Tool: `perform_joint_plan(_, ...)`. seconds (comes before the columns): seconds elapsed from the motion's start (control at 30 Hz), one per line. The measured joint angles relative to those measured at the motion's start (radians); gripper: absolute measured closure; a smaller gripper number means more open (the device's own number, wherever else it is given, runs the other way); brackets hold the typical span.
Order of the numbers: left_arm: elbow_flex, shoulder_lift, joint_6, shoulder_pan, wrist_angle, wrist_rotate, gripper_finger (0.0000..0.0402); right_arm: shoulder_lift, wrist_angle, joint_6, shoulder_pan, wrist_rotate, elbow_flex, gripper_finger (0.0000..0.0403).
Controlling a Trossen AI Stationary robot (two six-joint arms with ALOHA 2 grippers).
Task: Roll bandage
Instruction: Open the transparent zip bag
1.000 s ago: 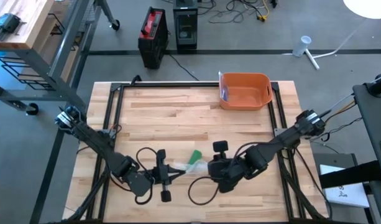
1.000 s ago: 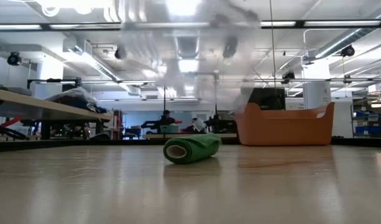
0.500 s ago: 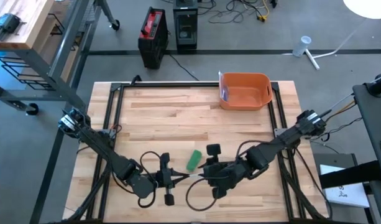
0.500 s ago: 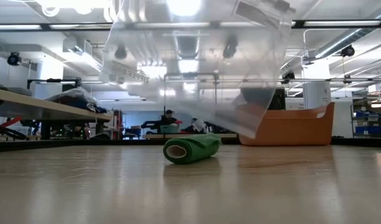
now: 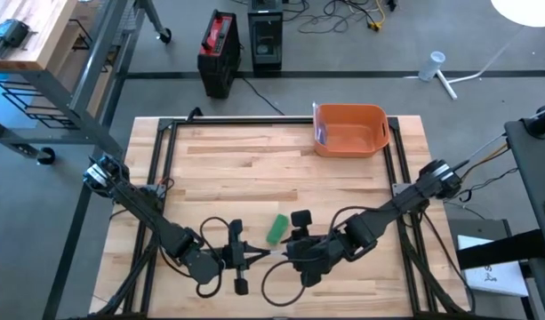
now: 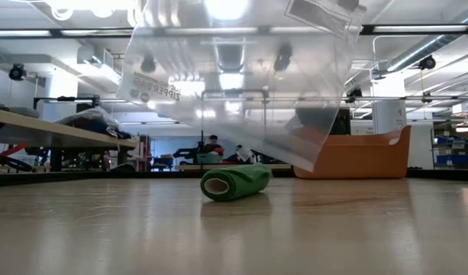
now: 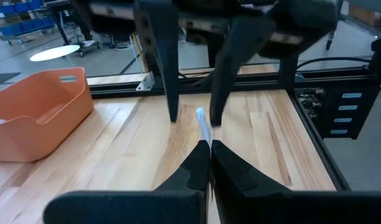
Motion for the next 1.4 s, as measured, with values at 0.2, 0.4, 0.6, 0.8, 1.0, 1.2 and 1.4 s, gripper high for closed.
perform_joint_plan(0.2,0.000,0.000,-0.002,0.000,0.005,0.000,0.0401,-0.011,0.001,0.002,-0.001,0.026,-0.001,0.0280)
perform_joint_plan(0.4,0.000,0.000,-0.001,-0.003,0.018,0.003,0.0401,0.021,0.000,0.002,-0.005,0.026,-0.005,0.0293)
perform_joint_plan(0.6,0.000,0.000,0.009,-0.005,0.025,0.012,0.0401,0.039,0.000,0.002,-0.006,0.025,-0.006,0.0302)
perform_joint_plan(0.8,0.000,0.000,0.009,-0.003,0.029,0.010,0.0401,0.038,0.010,0.005,-0.008,-0.112,-0.006,0.0310)
perform_joint_plan(1.0,0.000,0.000,0.023,-0.003,0.054,0.000,0.0401,0.043,-0.006,0.001,-0.014,-0.202,-0.016,0.0349)
perform_joint_plan(1.2,0.000,0.000,0.041,-0.003,0.095,-0.001,0.0382,0.042,-0.056,-0.024,-0.015,-0.065,0.007,0.0396)
perform_joint_plan(1.4,0.000,0.000,0.068,0.013,0.138,-0.012,0.0317,0.036,-0.314,0.108,-0.015,0.481,0.070,0.0401)
